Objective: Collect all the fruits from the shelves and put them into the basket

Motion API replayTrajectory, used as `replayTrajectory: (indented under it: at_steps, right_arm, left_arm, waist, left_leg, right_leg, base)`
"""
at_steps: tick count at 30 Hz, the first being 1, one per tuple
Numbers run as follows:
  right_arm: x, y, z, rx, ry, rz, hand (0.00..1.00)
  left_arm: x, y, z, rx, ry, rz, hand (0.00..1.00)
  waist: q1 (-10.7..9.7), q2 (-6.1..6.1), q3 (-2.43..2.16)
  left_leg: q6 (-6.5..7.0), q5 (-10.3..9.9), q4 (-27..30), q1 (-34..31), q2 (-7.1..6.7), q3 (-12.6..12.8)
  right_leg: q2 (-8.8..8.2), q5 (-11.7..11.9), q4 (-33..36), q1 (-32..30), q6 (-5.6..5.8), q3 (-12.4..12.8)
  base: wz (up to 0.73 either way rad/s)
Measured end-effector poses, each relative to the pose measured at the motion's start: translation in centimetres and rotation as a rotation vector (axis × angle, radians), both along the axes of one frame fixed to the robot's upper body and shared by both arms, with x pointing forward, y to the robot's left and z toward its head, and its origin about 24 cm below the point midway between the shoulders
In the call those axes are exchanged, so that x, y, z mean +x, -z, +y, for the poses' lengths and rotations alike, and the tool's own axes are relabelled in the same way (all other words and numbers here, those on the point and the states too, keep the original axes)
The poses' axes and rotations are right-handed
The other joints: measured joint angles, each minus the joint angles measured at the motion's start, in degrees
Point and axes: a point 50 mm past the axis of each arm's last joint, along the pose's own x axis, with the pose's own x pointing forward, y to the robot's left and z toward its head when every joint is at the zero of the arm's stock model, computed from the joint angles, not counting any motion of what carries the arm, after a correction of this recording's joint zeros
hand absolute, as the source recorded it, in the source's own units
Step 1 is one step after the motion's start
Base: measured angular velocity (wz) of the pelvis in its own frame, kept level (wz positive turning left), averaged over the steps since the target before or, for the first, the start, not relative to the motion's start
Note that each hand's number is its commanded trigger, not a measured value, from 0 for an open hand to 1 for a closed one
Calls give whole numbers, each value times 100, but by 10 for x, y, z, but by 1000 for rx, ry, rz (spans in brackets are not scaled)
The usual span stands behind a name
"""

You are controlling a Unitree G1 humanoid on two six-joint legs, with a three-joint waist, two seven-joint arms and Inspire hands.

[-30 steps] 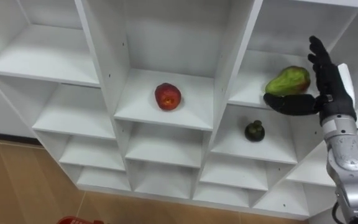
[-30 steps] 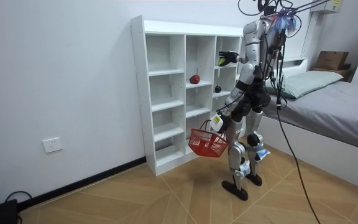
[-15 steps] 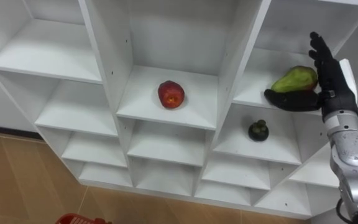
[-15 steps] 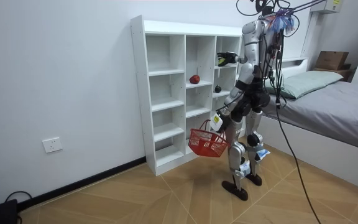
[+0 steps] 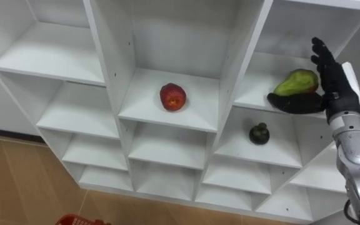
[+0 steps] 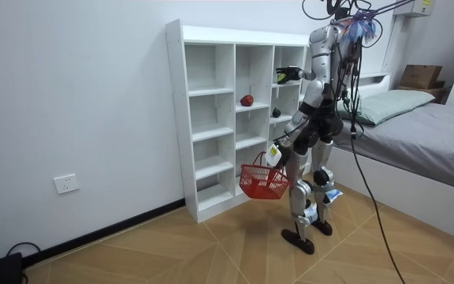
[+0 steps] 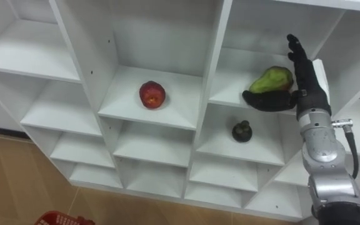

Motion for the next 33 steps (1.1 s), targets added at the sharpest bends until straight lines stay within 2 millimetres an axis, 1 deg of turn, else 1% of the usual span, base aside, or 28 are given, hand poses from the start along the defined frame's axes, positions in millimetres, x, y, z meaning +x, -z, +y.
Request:
replayTrajectory:
  at_steps: [2, 7, 11, 13, 16, 17, 18, 23, 28, 33]
  right_arm:
    - [0, 1, -2, 10, 6, 4, 0]
    - [-1, 4, -3, 31, 14, 15, 0]
    - [-2, 8, -5, 35, 11, 36, 0]
    - [-2, 9, -4, 36, 3, 43, 0]
    - [-3, 12, -6, 40, -3, 65, 0]
    - [-4, 13, -6, 39, -10, 71, 80]
    - [-4, 14, -5, 40, -14, 76, 100]
    - [-5, 17, -8, 42, -19, 102, 100]
    - [-7, 14, -18, 10, -15, 115, 100]
    - [-7, 13, -20, 6, -10, 117, 100]
  left_arm:
    - [-1, -1, 2, 7, 1, 2, 100]
    - [-1, -1, 5, 16, 4, 6, 100]
    - [-5, 0, 6, 27, -1, 26, 100]
    - [-6, 0, 6, 34, -1, 38, 100]
    - [-7, 1, 6, 38, 6, 59, 100]
    - [-8, 1, 6, 41, 7, 68, 100]
    - [-9, 2, 7, 41, 6, 72, 100]
    - [-14, 2, 8, 30, -3, 107, 100]
    - [-14, 2, 9, 31, -3, 111, 100]
    - [-13, 2, 10, 33, -1, 108, 100]
  waist:
    - [2, -45, 16]
    - [-2, -90, 14]
    - [-37, -77, 21]
    - [-36, -61, 31]
    - [-17, -37, 21]
    - [-18, -37, 10]
    - [-17, -45, 5]
    - [-10, -64, -14]
    - [2, -64, -14]
    - [0, -71, -21]
  left_leg:
    - [0, 0, 1, -3, 0, 1]
    - [1, 0, 1, -10, -9, -26]
    - [1, -1, 23, -12, -20, -94]
    - [1, -1, 28, -24, -23, -113]
    - [2, -1, 40, -7, -32, -135]
    - [2, -1, 56, 2, -31, -136]
    - [2, -1, 69, 1, -31, -138]
    - [3, -4, 113, 9, -30, -164]
    - [3, -6, 111, 43, -27, -160]
    - [2, -6, 112, 67, -25, -148]
  right_leg:
    - [7, 0, 0, 1, 0, -9]
    - [2, 1, -1, 1, 2, -57]
    - [-4, 0, -7, 49, 4, -80]
    - [-4, 0, -7, 59, 4, -81]
    - [-5, -3, -5, 76, 7, -83]
    - [-5, -3, -2, 74, 7, -83]
    - [-4, -3, -2, 73, 6, -83]
    - [-2, -2, -1, 90, 5, -87]
    - [-1, -3, 0, 143, 4, -76]
    - [7, -3, 1, 166, 3, -75]
  base:
    - [0]
    - [0]
    - [7]
    - [2]
    - [1]
    - [0]
    - [0]
    - [1]
    - [0]
    - [0]
